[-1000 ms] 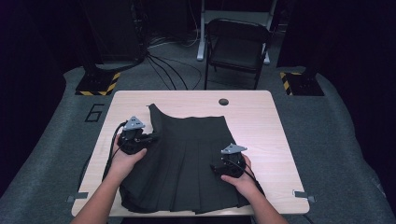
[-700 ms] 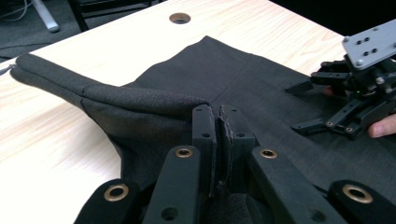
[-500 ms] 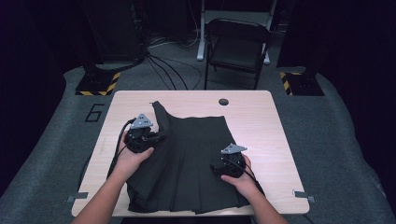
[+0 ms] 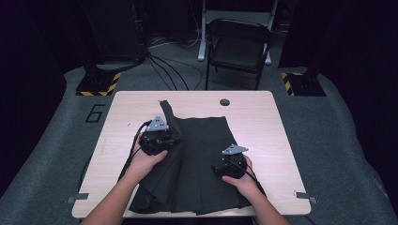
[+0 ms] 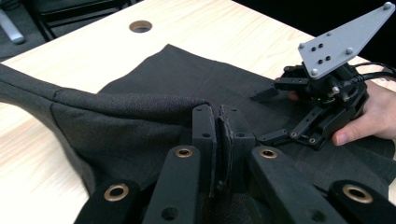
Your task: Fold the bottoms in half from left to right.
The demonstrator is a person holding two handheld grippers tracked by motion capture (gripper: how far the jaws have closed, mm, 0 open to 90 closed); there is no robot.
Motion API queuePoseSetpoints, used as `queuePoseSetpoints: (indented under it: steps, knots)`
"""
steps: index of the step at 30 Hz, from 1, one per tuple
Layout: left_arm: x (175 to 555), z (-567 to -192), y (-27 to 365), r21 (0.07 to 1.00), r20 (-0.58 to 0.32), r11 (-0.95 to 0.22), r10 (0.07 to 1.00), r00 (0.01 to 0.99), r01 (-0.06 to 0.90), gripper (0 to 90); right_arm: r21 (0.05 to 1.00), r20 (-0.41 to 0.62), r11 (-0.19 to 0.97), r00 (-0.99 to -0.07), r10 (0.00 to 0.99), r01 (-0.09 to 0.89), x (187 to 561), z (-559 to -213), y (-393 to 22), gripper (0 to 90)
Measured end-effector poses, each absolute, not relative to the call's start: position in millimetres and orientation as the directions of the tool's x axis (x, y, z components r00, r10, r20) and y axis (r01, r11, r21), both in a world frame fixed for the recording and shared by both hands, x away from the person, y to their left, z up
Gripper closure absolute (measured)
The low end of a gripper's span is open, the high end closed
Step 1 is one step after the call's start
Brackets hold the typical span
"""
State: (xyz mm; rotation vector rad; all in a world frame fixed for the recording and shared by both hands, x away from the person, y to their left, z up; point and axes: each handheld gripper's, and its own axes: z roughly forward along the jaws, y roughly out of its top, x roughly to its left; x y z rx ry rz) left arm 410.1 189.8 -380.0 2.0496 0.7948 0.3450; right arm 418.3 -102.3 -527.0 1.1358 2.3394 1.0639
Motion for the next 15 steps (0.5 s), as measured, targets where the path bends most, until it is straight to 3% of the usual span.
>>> queuePoseSetpoints:
  steps: [15]
  knots:
    - [412,-389,164,0.817,-0.082,-0.412,0.609,0.789,0.403,85.5,0.745,0.026,0.404,-0.628,0.778,0.531,418,-527,-102,16.6]
